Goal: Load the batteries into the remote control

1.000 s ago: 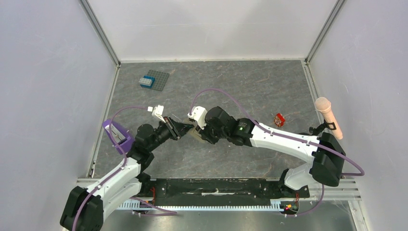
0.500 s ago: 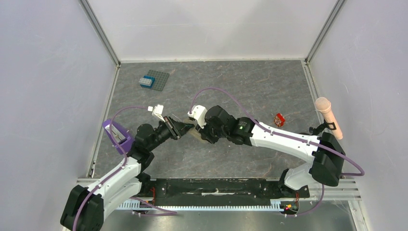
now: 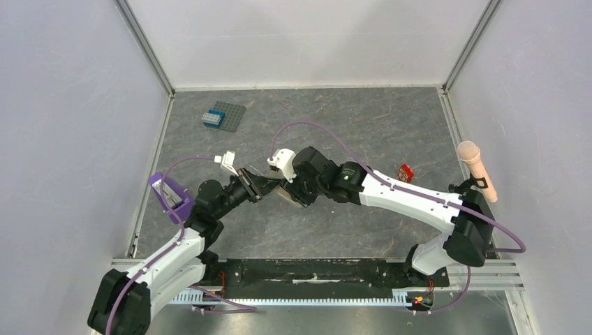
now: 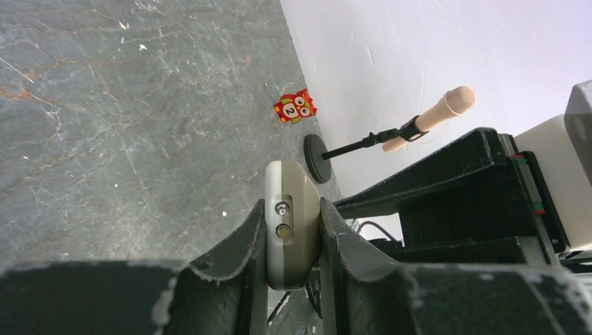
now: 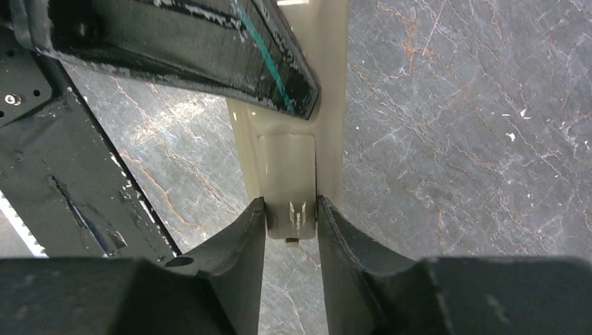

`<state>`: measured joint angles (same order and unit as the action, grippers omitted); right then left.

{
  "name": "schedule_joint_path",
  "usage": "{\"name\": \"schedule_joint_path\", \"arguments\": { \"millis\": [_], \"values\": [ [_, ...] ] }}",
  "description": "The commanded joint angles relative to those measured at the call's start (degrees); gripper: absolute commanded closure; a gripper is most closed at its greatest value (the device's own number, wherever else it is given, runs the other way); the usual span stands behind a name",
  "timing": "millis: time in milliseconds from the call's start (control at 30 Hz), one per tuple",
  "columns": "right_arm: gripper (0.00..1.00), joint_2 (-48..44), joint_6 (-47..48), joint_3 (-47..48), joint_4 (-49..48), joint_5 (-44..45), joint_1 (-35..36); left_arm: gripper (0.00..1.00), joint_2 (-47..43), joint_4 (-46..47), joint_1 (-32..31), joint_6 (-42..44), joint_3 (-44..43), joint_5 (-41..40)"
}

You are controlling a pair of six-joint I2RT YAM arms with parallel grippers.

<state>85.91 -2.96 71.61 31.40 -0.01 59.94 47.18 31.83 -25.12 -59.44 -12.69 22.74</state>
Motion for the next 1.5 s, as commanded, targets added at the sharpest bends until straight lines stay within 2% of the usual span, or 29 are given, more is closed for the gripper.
{"name": "schedule_joint_path", "arguments": {
  "millis": [0, 133, 367, 533, 633, 767, 867, 1100, 1300, 1467],
  "values": [
    [0.63, 0.85, -0.6, 3.79, -3.1, -2.36, 0.44, 0.98, -1.48, 6.25, -0.89, -5.28, -2.72, 4.03],
    [0.53, -0.01, -0.85, 4.91, -2.24, -1.97, 0.42, 0.98, -1.74, 4.02, -0.91, -3.92, -3.52, 3.03],
    [0.41, -2.63, -2.84, 6.57, -1.69, -0.39, 0.4, 0.98, -1.22, 2.68, -0.9, -4.38, -4.14, 1.57],
    [0.3, -6.56, -7.09, 7.27, -2.16, 2.19, -0.01, 0.98, -1.55, 2.58, -0.88, -5.93, -3.87, -0.06],
    [0.26, -9.1, -10.5, 6.82, -2.25, 0.68, -1.24, 0.98, -1.98, 2.61, -0.83, -7.01, -3.89, -0.48],
    [0.24, -15.01, -19.55, 1.1, -5.52, 3.69, -2.52, 0.98, -3.39, 2.61, -0.87, -8.94, -3.75, -1.25],
    [0.21, -20.71, -28.33, -6.97, -10.66, 6.56, -2.91, 0.98, -4.92, 2.68, -0.8, -10.98, -3.96, -1.58],
    [0.18, -34.15, -45.72, -25.16, -29.68, 10.61, -2.9, 0.98, -8.34, 2.84, -0.82, -18.34, -4.96, -2.32],
    [0.18, -38.23, -52.59, -30.06, -38.11, 11.43, -2.9, 0.98, -9.13, 1.17, -0.84, -26.45, -5.07, -3.32],
    [0.19, -38.58, -56.83, -32.76, -42.33, 10.41, -2.9, 0.98, -8.29, 6.66, -0.9, -32.12, -4.28, -3.28]
  ]
}}
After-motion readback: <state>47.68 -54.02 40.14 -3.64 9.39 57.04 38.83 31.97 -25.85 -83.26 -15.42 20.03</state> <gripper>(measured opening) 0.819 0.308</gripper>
